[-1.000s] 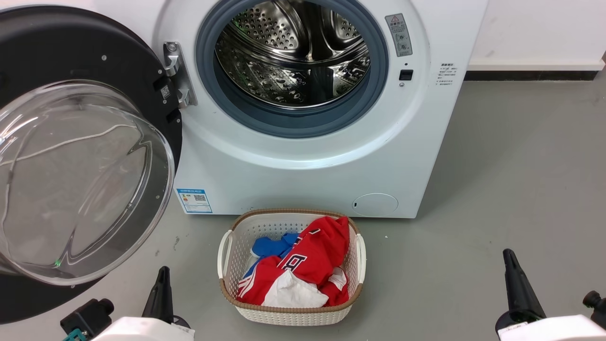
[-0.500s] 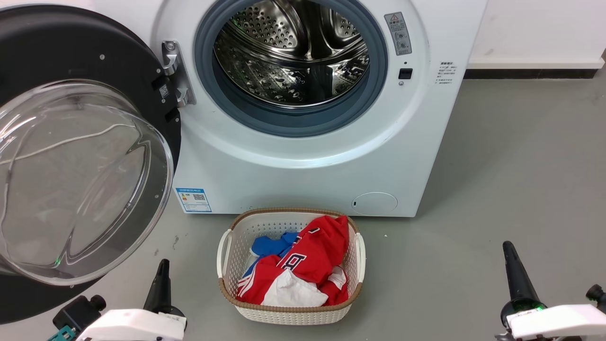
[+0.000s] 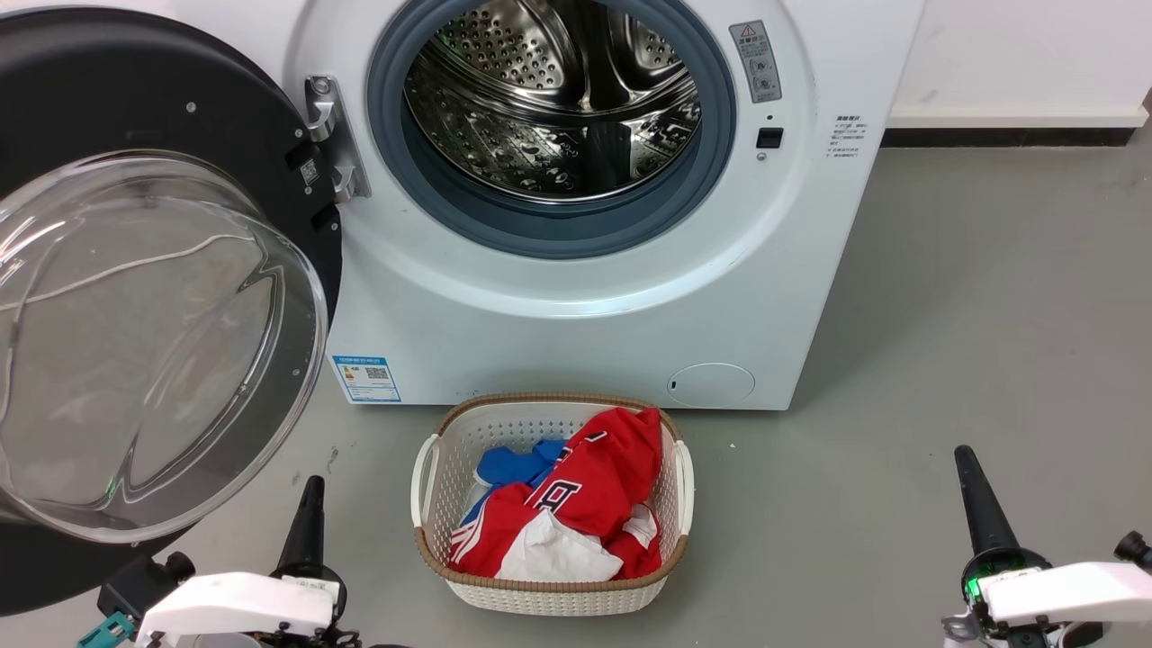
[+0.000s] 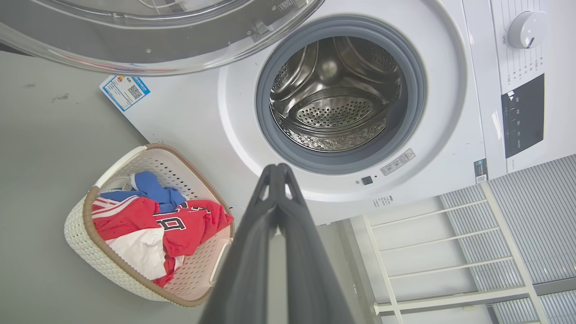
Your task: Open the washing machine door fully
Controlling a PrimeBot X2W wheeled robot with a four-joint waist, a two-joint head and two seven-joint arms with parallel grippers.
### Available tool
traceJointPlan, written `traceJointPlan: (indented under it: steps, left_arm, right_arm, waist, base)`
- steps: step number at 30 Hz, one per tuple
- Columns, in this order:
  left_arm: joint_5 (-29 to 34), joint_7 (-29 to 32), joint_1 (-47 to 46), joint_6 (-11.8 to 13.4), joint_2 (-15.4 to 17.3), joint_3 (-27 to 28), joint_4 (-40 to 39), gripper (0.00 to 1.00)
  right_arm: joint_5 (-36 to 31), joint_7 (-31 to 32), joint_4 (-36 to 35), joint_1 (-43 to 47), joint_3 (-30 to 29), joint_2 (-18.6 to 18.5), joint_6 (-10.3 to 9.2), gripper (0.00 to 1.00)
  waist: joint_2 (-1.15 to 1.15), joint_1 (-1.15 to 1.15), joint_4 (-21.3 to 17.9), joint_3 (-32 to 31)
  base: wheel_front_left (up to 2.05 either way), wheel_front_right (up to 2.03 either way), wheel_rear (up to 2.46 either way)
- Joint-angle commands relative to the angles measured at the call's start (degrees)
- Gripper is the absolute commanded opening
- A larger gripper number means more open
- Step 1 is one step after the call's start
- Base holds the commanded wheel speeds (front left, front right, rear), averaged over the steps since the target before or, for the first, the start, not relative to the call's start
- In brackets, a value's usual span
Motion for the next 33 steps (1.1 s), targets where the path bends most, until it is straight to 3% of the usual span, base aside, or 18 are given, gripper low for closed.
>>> traceJointPlan:
  steps: [1,33]
  left_arm:
    - [-2.06,0.50,-1.43,-0.39,0.07,0.33,-0.24,0.00]
    - [-19.18,4.56,-4.13,-1.83,-0.04,1.46,1.05,0.00]
  right_arm:
    - [2.12,0.51,-0.06,-1.65,-0.17,-0.42,0.02,0.00]
    - [17.91,4.83,3.01,-5.23,-1.30,-0.13,0.02,0.00]
  waist:
    - [0.00,0.00,-0.02,0.03]
    - [0.00,0.00,-0.26,0.42]
  base:
    - [0.00,0.00,0.00]
    - [0.00,0.00,0.00]
